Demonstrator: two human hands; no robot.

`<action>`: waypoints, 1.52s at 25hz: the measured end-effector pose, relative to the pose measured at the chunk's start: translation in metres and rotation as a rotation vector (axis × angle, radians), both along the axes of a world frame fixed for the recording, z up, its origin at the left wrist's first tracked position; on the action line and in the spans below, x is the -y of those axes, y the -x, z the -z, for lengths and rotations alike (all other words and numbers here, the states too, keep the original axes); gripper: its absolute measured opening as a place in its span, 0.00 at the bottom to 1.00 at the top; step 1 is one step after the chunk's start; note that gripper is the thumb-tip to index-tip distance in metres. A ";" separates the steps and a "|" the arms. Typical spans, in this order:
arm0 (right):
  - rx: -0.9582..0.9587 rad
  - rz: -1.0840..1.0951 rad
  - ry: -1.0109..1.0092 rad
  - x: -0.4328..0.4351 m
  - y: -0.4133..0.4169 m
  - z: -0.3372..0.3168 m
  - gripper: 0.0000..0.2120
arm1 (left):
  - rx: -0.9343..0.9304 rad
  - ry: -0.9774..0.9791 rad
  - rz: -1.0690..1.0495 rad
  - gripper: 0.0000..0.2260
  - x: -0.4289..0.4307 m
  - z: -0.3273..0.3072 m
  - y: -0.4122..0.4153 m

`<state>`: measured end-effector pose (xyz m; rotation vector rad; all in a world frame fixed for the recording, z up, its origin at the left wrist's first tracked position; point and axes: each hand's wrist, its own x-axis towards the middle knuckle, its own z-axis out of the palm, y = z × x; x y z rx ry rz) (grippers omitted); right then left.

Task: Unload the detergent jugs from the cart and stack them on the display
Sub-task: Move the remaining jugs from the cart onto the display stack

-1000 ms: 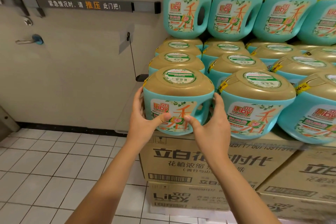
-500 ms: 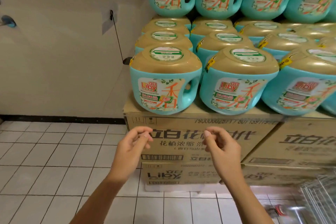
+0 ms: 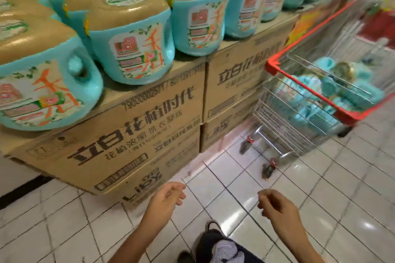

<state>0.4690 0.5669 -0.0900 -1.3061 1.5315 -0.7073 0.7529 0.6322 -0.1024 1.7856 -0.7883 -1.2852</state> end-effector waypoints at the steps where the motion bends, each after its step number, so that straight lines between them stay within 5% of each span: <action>1: -0.017 0.090 -0.015 -0.015 0.022 0.004 0.08 | 0.005 0.000 0.061 0.09 0.013 0.001 0.014; 9: -0.012 0.679 -0.081 -0.102 0.152 0.025 0.07 | 0.006 0.068 0.494 0.08 0.123 -0.006 0.165; 13: 0.023 0.808 -0.116 -0.095 0.210 0.035 0.08 | 0.036 0.079 0.654 0.08 0.162 0.002 0.245; 25: 0.015 0.802 0.148 0.116 0.426 -0.032 0.08 | 0.018 -0.057 0.759 0.07 0.277 0.028 0.447; 38: 0.048 0.987 -0.007 0.296 0.567 -0.023 0.06 | -0.188 0.364 0.807 0.09 0.557 -0.074 0.635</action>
